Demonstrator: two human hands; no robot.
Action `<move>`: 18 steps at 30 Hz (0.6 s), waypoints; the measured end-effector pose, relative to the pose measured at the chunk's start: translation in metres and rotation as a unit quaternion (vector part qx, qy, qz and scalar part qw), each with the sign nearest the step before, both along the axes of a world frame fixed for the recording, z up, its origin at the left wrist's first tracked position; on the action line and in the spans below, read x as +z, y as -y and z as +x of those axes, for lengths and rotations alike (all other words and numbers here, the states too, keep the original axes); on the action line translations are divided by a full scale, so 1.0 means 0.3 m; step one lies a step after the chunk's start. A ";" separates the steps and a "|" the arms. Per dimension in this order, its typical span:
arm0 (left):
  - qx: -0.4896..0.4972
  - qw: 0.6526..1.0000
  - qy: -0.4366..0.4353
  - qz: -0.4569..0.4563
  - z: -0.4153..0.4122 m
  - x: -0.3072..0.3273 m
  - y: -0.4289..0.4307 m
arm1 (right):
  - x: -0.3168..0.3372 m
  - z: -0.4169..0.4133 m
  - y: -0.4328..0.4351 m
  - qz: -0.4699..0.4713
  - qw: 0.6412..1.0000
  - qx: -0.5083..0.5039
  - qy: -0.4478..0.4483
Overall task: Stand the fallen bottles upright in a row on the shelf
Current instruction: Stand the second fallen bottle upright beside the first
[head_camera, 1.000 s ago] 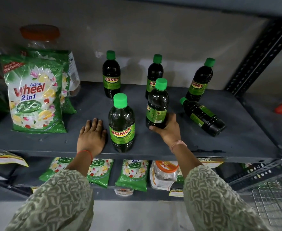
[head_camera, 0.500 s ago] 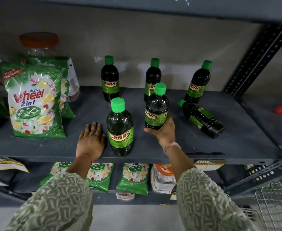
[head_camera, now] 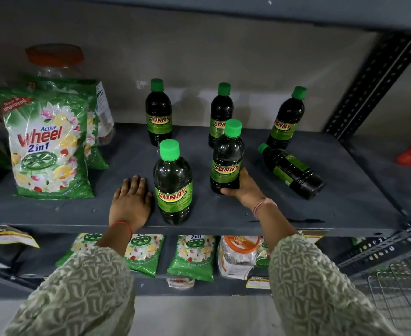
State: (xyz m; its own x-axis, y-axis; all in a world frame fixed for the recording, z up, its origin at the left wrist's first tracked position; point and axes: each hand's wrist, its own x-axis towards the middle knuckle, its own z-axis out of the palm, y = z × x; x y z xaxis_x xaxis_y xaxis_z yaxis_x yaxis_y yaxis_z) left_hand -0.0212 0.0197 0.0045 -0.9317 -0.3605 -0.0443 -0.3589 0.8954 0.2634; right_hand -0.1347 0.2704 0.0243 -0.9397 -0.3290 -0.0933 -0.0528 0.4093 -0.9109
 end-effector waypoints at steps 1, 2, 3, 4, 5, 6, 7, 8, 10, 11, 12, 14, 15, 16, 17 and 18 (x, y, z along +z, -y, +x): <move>0.001 1.000 0.000 0.000 -0.001 0.001 0.001 | 0.000 0.003 -0.001 0.000 1.000 0.000 -0.002; 0.001 1.000 0.000 0.000 -0.002 0.002 0.001 | 0.000 0.007 -0.002 -0.002 1.000 -0.002 -0.004; 0.002 1.000 0.000 0.001 -0.003 0.003 0.000 | -0.003 0.012 -0.003 -0.008 1.000 -0.009 -0.006; 0.003 1.000 0.000 0.002 -0.003 0.003 0.000 | -0.005 0.019 -0.003 -0.015 1.000 -0.019 -0.010; 0.003 1.000 0.000 0.004 -0.003 0.003 0.001 | -0.010 0.025 -0.001 -0.022 0.999 -0.031 -0.017; 0.003 1.000 -0.001 0.005 -0.003 0.003 0.001 | -0.014 0.032 0.003 -0.027 0.998 -0.044 -0.027; 0.004 1.000 0.000 0.006 -0.002 0.002 0.001 | -0.017 0.037 0.008 -0.026 0.997 -0.055 -0.036; 0.004 1.000 0.001 0.005 -0.002 0.003 0.001 | -0.015 0.043 0.012 -0.024 0.997 -0.064 -0.043; 0.002 1.000 0.003 0.002 -0.004 0.002 0.002 | -0.010 0.053 0.021 -0.023 0.996 -0.073 -0.048; 0.001 1.000 0.004 0.002 -0.004 0.003 0.002 | -0.005 0.058 0.024 -0.020 0.996 -0.075 -0.049; 0.001 1.000 0.006 0.003 -0.005 0.003 0.002 | 0.002 0.065 0.026 -0.015 0.996 -0.077 -0.050; -0.005 1.000 0.016 0.000 -0.005 0.004 0.005 | 0.015 0.085 0.028 -0.008 0.996 -0.077 -0.051; -0.013 1.000 0.024 -0.007 -0.005 0.004 0.006 | 0.019 0.102 0.027 -0.004 0.996 -0.075 -0.051; -0.022 0.999 0.031 -0.013 -0.003 0.005 0.007 | 0.021 0.125 0.026 0.003 0.996 -0.072 -0.052; -0.027 0.999 0.036 -0.015 -0.002 0.005 0.009 | 0.019 0.151 0.022 0.011 0.996 -0.070 -0.053; -0.030 0.999 0.039 -0.014 -0.002 0.007 0.010 | 0.015 0.177 0.016 0.016 0.996 -0.068 -0.057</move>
